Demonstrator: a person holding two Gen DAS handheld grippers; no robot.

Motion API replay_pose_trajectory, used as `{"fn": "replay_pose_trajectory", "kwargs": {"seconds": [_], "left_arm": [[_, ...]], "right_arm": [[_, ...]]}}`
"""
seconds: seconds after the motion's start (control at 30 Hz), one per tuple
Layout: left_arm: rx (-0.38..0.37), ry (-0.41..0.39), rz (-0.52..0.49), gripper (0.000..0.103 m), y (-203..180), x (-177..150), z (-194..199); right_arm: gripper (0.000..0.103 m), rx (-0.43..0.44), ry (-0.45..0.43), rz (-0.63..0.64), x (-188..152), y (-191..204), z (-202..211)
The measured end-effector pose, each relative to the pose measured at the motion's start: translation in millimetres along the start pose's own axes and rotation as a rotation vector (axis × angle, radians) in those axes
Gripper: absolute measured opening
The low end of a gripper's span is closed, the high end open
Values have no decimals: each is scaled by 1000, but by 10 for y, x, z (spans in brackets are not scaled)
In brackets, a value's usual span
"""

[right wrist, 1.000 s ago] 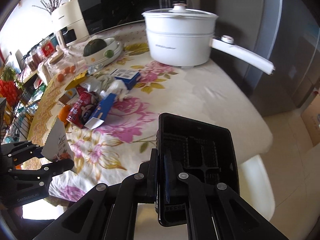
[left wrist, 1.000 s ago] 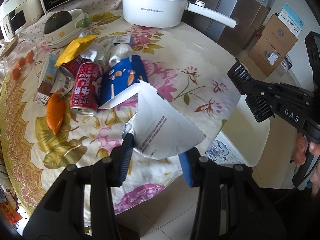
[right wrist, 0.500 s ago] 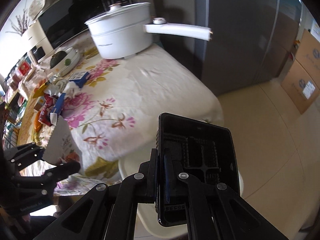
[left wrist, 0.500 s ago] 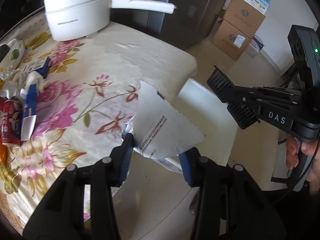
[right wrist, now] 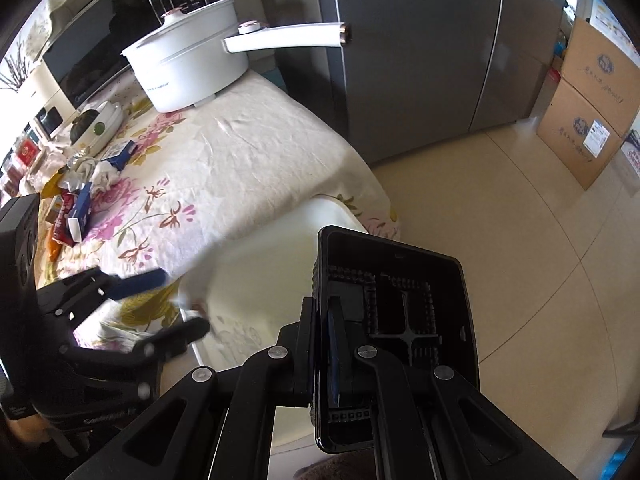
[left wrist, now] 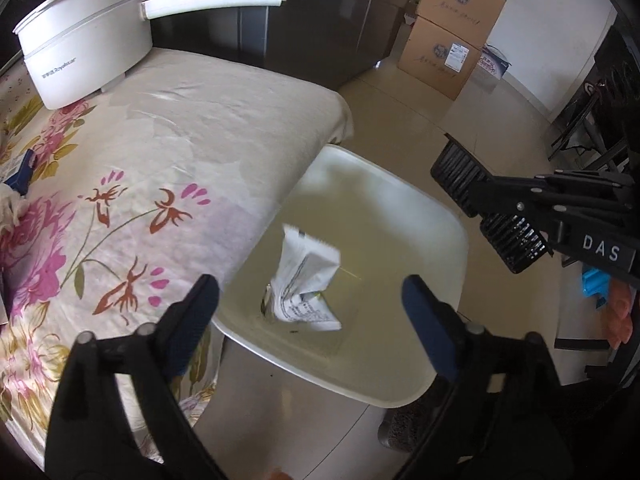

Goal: Collect trash
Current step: 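Carry paper and tray over the white bin and open both tools to drop them, then reach the left tool to the red Drink Milk can and grasp it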

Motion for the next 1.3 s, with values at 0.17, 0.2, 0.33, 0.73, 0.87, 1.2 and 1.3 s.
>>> {"fn": "replay_pose_trajectory", "kwargs": {"seconds": [0.17, 0.2, 0.33, 0.73, 0.87, 1.2, 1.3], "left_arm": [[27, -14, -4, 96, 123, -7, 175], [36, -16, -4, 96, 164, -22, 210], [78, -15, 14, 99, 403, -121, 356], [183, -46, 100, 100, 1116, -411, 855], [209, -62, 146, 100, 1368, -499, 1029], [332, -88, 264, 101, 2132, -793, 1389], [360, -110, 319, 102, 2370, -884, 1498]], "right_arm": [[6, 9, 10, -11, 8, 21, -33], [6, 11, 12, -12, 13, 39, -43], [6, 16, 19, -2, 35, 143, -85], [73, 51, -29, -20, 178, 491, -16], [75, 70, -36, 3, 223, 663, 38], [85, 62, -20, 36, 340, 1131, -37], [86, 75, -17, 36, 399, 1314, -75]]}}
Point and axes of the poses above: each gripper's, at about its wrist camera, not at the fingertips, and z roughly against the way its jaws point, y to its left, x to its top, the point moved 9 cm from there along -z, roughly the way its jaws point, and after that the axes turned 1 degree about y, right-handed, at the moved point
